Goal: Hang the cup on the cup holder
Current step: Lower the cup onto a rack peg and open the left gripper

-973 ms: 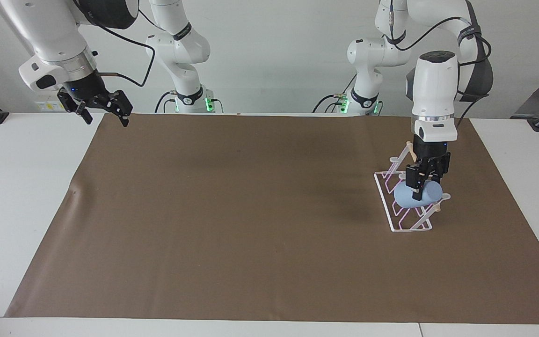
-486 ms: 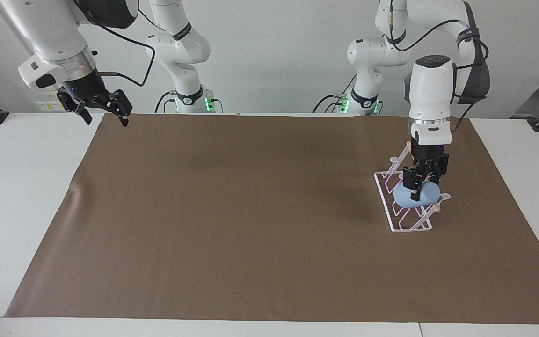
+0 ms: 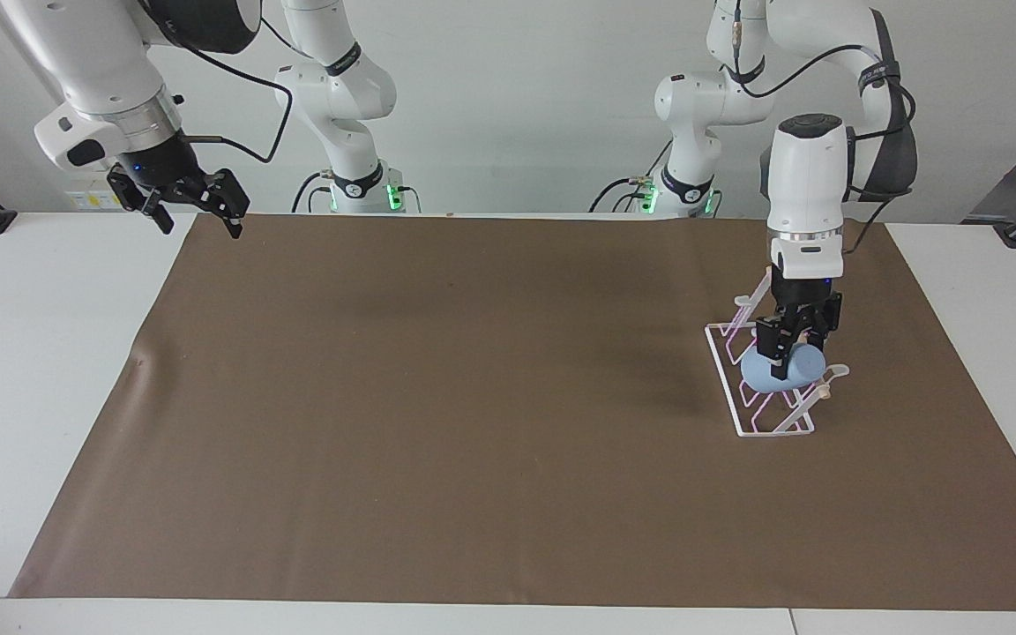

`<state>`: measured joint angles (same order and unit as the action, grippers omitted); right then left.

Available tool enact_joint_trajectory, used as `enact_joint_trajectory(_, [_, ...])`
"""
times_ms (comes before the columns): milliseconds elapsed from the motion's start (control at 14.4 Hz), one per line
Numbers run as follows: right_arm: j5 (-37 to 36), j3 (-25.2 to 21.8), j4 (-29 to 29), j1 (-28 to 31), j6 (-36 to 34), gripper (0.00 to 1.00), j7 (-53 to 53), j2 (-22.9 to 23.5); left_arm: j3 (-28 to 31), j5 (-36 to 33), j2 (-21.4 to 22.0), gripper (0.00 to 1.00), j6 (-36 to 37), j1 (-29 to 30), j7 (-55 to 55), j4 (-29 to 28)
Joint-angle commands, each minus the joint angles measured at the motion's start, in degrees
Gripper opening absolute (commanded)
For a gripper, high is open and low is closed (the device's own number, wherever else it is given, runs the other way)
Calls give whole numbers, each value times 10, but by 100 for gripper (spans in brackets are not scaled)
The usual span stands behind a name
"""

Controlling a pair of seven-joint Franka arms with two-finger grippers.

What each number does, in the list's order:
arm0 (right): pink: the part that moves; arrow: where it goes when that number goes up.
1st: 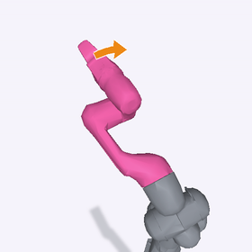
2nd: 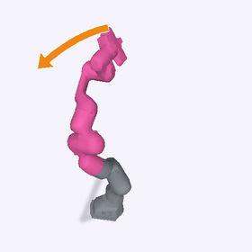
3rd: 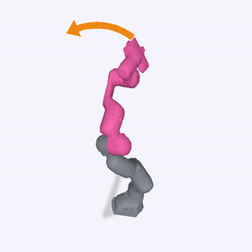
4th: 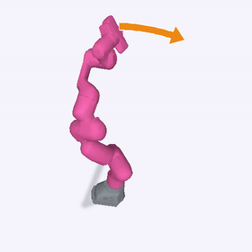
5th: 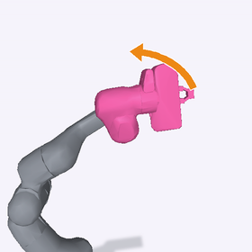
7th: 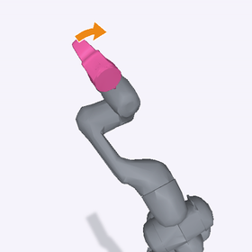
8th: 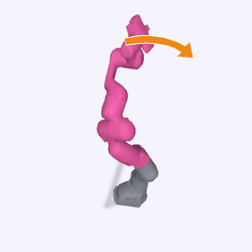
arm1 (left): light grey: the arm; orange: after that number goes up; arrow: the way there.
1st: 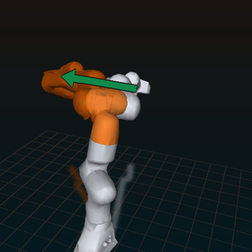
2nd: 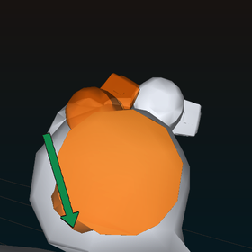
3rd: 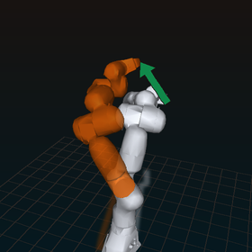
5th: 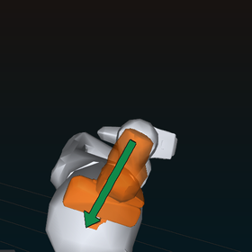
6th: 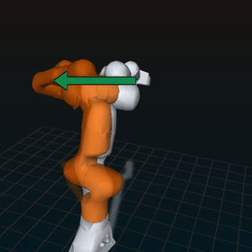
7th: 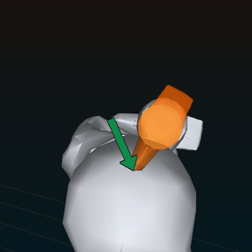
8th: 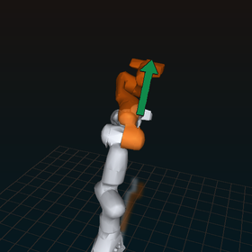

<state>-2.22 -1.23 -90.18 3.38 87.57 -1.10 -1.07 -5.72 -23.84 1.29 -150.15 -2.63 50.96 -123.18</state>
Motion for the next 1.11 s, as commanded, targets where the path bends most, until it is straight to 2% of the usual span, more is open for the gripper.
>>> enact_joint_trajectory(0, [-1, 0, -18, 2, 7, 100, 7, -15, -3, -14, 19, 0, -20, 8, -1, -25])
enact_joint_trajectory(69, [-1, 0, -18, 2, 7, 100, 7, -15, -3, -14, 17, 11, -21, 9, -1, -25])
enact_joint_trajectory(208, [-1, 0, -18, 2, 7, 100, 7, -15, -3, -14, 15, 90, -22, 9, -2, -25])
enact_joint_trajectory(278, [-1, 0, -18, 2, 7, 100, 7, -15, -3, -14, 15, 100, -22, 9, -2, -24])
enact_joint_trajectory(625, [-1, 0, -18, 2, 7, 100, 7, -15, -2, -13, 10, 100, -19, 9, -6, -2])
enact_joint_trajectory(1042, [-1, 0, -18, 2, 7, 100, 7, -15, 1, -9, 14, 100, 26, 4, -20, 29])
